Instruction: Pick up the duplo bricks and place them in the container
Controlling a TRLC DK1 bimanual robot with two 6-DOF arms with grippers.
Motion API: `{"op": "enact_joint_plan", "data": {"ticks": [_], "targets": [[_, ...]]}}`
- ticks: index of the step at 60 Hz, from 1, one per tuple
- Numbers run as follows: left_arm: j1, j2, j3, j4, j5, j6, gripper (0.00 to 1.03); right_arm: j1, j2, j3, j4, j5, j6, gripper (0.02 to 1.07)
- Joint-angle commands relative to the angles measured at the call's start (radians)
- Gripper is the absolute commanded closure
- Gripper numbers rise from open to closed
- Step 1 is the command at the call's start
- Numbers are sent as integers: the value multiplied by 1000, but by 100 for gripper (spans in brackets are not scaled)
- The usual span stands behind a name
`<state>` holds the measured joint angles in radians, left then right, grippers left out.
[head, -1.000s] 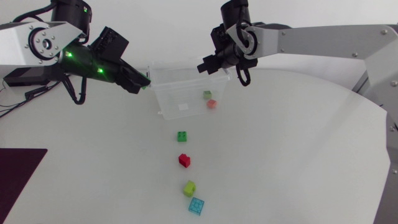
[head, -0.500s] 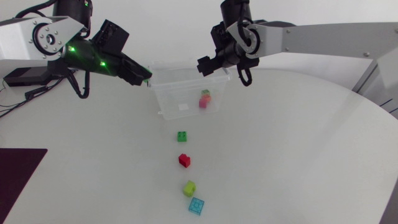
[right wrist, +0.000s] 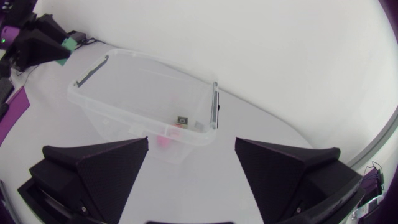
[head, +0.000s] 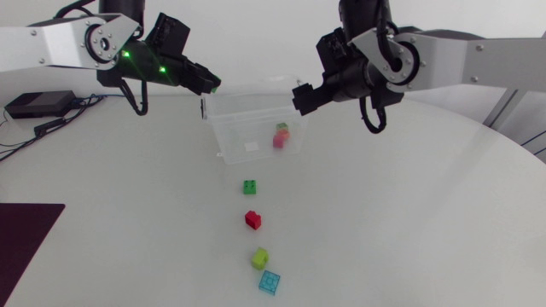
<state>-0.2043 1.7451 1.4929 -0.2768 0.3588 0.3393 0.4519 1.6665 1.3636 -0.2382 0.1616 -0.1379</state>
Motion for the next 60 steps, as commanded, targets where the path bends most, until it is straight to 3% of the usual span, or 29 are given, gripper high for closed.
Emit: {"op": "enact_joint_plan", "data": {"ticks": [1,10,15,19,24,29,45,60], "targets": [[-17,71,73,13,6,-25,69,14,-45,-77,16,7,3,6],[-41,145,139,13,3,-33,69,27,-111,-166,20,7,1,6],[-47,179,175,13,-4,-36,62,33,-151,-222,30,7,-3,6],[-50,203,198,13,-18,-37,49,37,-175,-255,34,7,-5,6],[-50,229,216,13,-31,-36,24,41,-202,-291,40,7,-8,6],[-49,243,221,11,-43,-33,11,47,-218,-317,40,7,-9,6],[-50,125,148,-18,-50,-22,9,79,-261,-393,53,1,-17,6],[-101,-64,-23,-159,-21,109,9,128,-294,-449,54,0,-40,6]]}}
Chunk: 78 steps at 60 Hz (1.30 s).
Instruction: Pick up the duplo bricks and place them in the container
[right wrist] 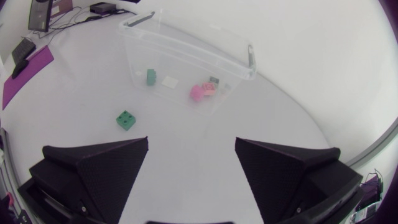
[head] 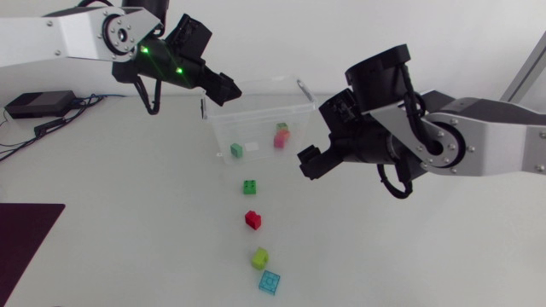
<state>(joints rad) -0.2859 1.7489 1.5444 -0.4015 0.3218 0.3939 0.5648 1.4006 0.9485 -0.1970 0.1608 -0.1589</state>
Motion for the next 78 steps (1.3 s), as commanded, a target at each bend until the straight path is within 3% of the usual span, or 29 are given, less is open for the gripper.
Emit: {"op": "enact_joint_plan", "data": {"ticks": [1,12,28,52,78], "targets": [[-22,-80,-90,-42,17,65,9,18,-29,-37,11,-1,-21,6],[-67,-178,-265,-106,48,198,9,26,-54,-82,7,-26,-44,6],[-93,-115,-362,-112,65,319,9,35,-83,-148,-2,-55,-67,6],[-107,169,-293,-100,65,447,9,84,-52,-180,-21,-89,-94,6],[-90,340,-116,-99,59,477,10,144,44,-129,-24,-93,-110,6]]}}
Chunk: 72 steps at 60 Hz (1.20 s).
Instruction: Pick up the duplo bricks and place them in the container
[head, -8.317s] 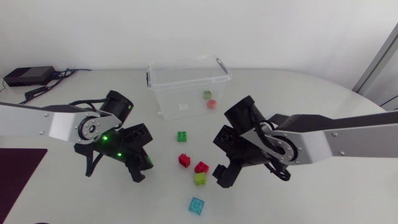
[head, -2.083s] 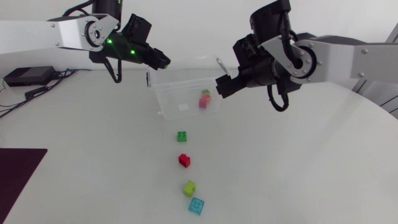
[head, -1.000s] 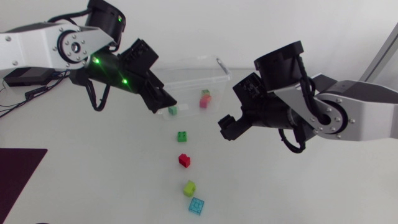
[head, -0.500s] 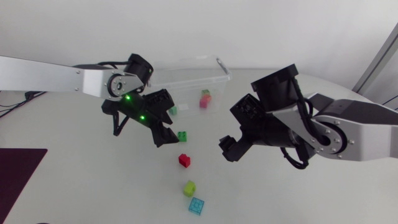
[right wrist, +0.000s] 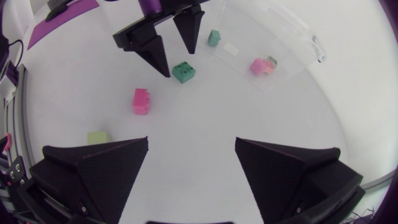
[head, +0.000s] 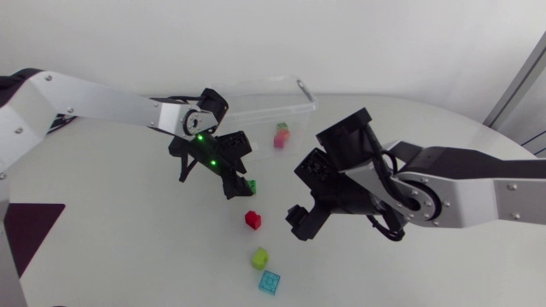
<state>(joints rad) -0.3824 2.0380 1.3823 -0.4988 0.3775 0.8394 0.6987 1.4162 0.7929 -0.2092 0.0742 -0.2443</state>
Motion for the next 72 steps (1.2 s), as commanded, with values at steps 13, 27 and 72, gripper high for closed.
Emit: {"op": "enact_joint_plan", "data": {"ticks": [13,27,72], "targets": [[7,110,98,-14,-5,55,11,21,66,60,-15,-8,-26,6],[-3,142,100,-37,-14,75,35,36,93,75,-7,-8,-18,6],[89,-133,-19,-104,60,82,78,94,334,232,-50,16,43,6]]}}
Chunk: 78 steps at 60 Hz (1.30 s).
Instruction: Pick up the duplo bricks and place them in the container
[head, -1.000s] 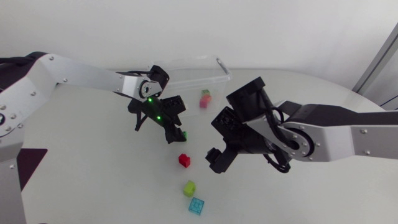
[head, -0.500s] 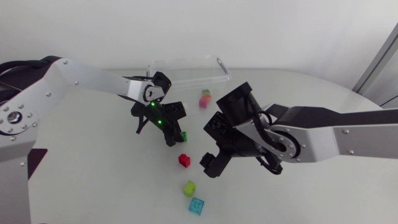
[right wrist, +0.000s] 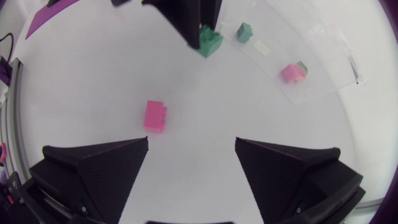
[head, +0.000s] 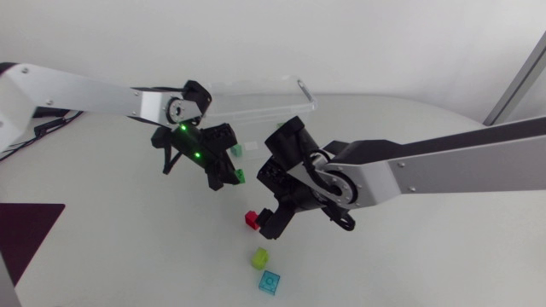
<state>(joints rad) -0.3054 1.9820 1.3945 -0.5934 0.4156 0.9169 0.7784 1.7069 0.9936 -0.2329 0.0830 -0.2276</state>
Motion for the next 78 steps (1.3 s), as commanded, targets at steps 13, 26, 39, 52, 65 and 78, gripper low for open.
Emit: {"op": "enact_joint_plan", "data": {"ticks": [13,26,39,52,65,78], "targets": [[34,-201,-25,-9,55,-46,78,25,122,97,-60,8,39,7],[66,-272,18,-8,84,-105,78,42,177,160,-92,0,47,7],[118,-259,86,10,114,-159,78,45,221,203,-131,-6,47,10],[152,-198,156,104,120,-257,78,47,250,220,-137,-11,42,16],[160,-95,271,122,120,-296,77,48,280,238,-143,-20,34,39],[166,24,397,122,103,-325,77,47,300,257,-157,-57,16,81]]}}
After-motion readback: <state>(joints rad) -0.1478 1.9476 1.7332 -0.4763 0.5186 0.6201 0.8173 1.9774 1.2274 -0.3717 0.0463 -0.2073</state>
